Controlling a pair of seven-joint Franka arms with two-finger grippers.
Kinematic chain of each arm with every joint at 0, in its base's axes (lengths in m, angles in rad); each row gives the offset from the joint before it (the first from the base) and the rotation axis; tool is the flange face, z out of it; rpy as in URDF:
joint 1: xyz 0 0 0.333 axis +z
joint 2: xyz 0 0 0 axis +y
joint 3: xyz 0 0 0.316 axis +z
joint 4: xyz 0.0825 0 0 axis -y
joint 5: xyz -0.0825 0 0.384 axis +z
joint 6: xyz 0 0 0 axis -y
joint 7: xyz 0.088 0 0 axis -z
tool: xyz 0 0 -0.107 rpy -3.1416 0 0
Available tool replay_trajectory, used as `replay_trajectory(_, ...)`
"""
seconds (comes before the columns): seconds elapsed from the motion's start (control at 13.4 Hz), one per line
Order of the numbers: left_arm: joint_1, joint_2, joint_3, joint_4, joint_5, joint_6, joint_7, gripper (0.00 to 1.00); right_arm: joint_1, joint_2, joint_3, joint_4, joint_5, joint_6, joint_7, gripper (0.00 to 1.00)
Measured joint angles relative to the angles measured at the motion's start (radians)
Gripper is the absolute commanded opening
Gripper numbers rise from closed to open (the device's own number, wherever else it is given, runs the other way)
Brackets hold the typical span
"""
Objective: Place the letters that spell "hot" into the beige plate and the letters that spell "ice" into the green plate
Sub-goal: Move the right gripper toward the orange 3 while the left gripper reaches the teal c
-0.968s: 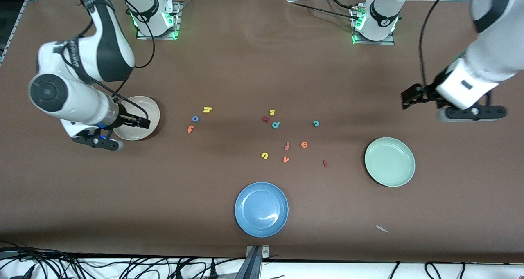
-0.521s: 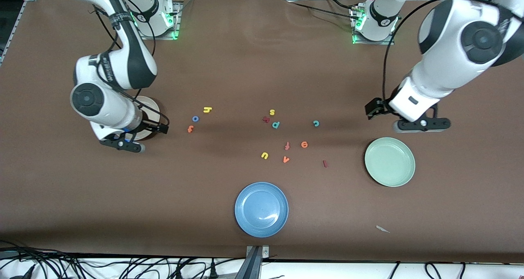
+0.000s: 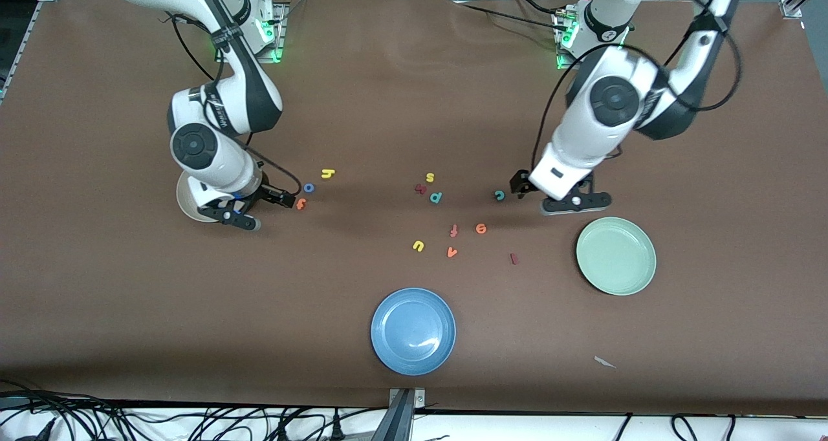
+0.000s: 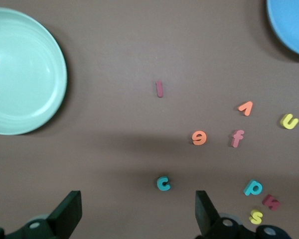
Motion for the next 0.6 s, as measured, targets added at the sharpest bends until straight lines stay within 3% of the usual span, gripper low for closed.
replay_trajectory(0.22, -0.027, 0.076, 0.0, -0.029, 0.004, 0.124, -0.049, 1.0, 0.007, 0.025, 0.012, -0.066, 0.0, 0.096, 0.016, 0.99)
replay_trajectory(0.6, -0.046, 0.109, 0.0, -0.203, 0.04, 0.406, -0.117, 1.0, 0.022, 0.063, 0.013, -0.068, 0.0, 0.173, 0.024, 0.97)
